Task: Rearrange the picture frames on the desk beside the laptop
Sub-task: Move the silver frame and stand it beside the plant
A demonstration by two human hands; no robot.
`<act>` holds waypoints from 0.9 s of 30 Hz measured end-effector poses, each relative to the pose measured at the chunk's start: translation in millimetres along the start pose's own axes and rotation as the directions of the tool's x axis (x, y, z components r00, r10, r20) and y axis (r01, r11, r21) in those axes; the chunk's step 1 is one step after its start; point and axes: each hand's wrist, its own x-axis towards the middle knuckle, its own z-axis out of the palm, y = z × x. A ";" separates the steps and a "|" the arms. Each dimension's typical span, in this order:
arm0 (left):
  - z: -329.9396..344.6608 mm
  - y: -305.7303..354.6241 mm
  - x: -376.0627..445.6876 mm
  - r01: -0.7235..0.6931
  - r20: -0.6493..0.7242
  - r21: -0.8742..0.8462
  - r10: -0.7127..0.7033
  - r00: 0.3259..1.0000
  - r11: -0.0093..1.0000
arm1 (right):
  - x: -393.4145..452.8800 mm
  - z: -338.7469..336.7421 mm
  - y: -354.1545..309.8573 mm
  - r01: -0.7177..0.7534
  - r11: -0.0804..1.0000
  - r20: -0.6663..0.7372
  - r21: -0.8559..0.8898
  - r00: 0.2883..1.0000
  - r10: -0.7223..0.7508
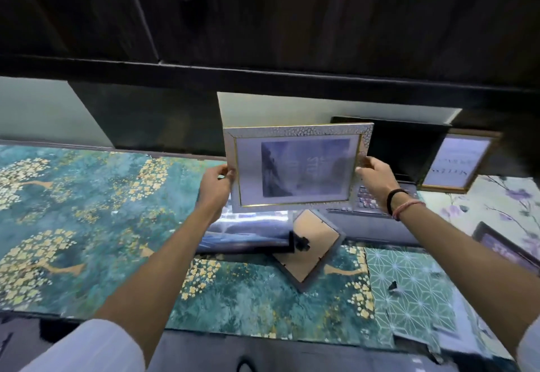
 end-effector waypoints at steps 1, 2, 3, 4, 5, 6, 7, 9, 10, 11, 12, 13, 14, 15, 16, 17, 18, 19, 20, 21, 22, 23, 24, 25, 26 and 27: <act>10.8 2.2 -10.3 0.010 0.025 -0.021 -0.009 1.000 1.000 | -10.0 -14.7 5.0 -0.003 1.000 -0.006 0.019 1.000 0.003; 20.4 1.5 -19.0 0.024 0.050 -0.031 -0.022 0.999 0.999 | -19.9 -28.9 9.7 -0.004 0.999 -0.005 0.036 1.000 0.004; 32.7 3.0 -30.4 0.028 0.079 -0.046 -0.024 0.997 0.999 | -29.2 -46.6 17.8 -0.011 0.999 -0.012 0.049 1.000 0.011; 45.4 4.2 -40.7 0.038 0.102 -0.058 -0.032 0.994 0.998 | -36.4 -63.9 25.0 -0.011 0.999 -0.026 0.050 1.000 0.012; 58.1 7.1 -52.2 0.044 0.123 -0.065 -0.036 0.992 0.997 | -39.9 -79.7 33.8 -0.010 0.999 -0.042 0.050 0.999 0.012; 76.1 12.9 -69.2 0.049 0.139 -0.069 -0.039 0.990 0.996 | -45.6 -101.7 45.9 -0.019 0.999 -0.053 0.049 0.998 0.021; 90.9 14.9 -82.4 0.060 0.144 -0.079 -0.048 0.988 0.995 | -47.4 -118.8 56.2 -0.026 0.999 -0.062 0.044 0.998 0.029; 126.5 20.8 -114.5 0.089 0.165 -0.094 -0.073 0.984 0.992 | -54.8 -161.9 78.5 -0.057 0.997 -0.079 0.053 0.995 0.061; 142.3 21.4 -128.9 0.110 0.178 -0.101 -0.090 0.980 0.989 | -56.7 -182.0 87.6 -0.073 0.995 -0.083 0.069 0.993 0.079; 157.9 21.0 -142.3 0.140 0.194 -0.100 -0.119 0.974 0.985 | -58.5 -201.3 93.5 -0.096 0.991 -0.083 0.095 0.991 0.104; 179.8 18.3 -157.8 0.178 0.219 -0.100 -0.153 0.964 0.979 | -63.4 -228.2 101.7 -0.101 0.989 -0.078 0.109 0.991 0.110; 193.5 13.6 -167.5 0.211 0.228 -0.113 -0.181 0.957 0.971 | -63.3 -245.9 105.8 -0.088 0.990 -0.073 0.113 0.993 0.096; 211.0 7.1 -177.2 0.244 0.241 -0.129 -0.208 0.948 0.961 | -63.3 -267.3 111.5 -0.062 0.992 -0.069 0.108 0.995 0.070; 235.0 4.1 -190.2 0.288 0.268 -0.157 -0.240 0.933 0.945 | -61.1 -296.0 118.6 -0.040 0.995 -0.080 0.092 0.996 0.048; 254.0 2.2 -200.9 0.327 0.289 -0.172 -0.270 0.918 0.929 | -59.4 -317.3 121.5 -0.019 0.997 -0.080 0.079 0.996 0.026; 274.9 6.1 -215.9 0.353 0.315 -0.189 -0.284 0.906 0.916 | -55.6 -339.7 125.9 -0.008 0.998 -0.079 0.057 0.997 0.013; 290.1 15.0 -231.7 0.383 0.326 -0.213 -0.304 0.895 0.899 | -54.5 -356.7 124.3 0.007 1.000 -0.072 0.025 0.997 -0.005; 305.7 25.5 -246.2 0.418 0.337 -0.232 -0.330 0.882 0.879 | -51.6 -375.5 120.7 0.022 1.000 -0.072 -0.005 0.997 -0.022; 321.2 30.6 -256.3 0.455 0.349 -0.240 -0.361 0.865 0.857 | -49.7 -392.0 114.9 0.047 0.998 -0.072 -0.039 0.996 -0.049; 334.8 33.5 -263.9 0.496 0.389 -0.250 -0.383 0.838 0.831 | -47.4 -405.7 108.5 0.072 0.995 -0.068 -0.061 0.995 -0.077; 345.9 38.5 -268.8 0.532 0.446 -0.258 -0.390 0.806 0.806 | -44.0 -419.5 103.8 0.102 0.991 -0.057 -0.091 0.993 -0.108; 355.8 44.0 -270.3 0.540 0.492 -0.250 -0.375 0.786 0.804 | -41.4 -431.0 98.6 0.130 0.984 -0.044 -0.125 0.990 -0.136; 371.1 50.8 -267.4 0.517 0.513 -0.229 -0.349 0.784 0.825 | -37.9 -446.7 93.6 0.167 0.972 -0.032 -0.163 0.984 -0.175; 382.6 58.7 -262.1 0.469 0.498 -0.200 -0.323 0.805 0.860 | -35.5 -456.2 87.7 0.209 0.955 -0.015 -0.210 0.976 -0.217; 397.0 69.5 -254.0 0.402 0.475 -0.175 -0.281 0.834 0.899 | -32.7 -465.9 82.3 0.255 0.933 0.004 -0.255 0.965 -0.263; 409.3 82.4 -245.0 0.326 0.451 -0.130 -0.237 0.860 0.936 | -30.3 -473.5 77.3 0.294 0.911 0.025 -0.289 0.954 -0.299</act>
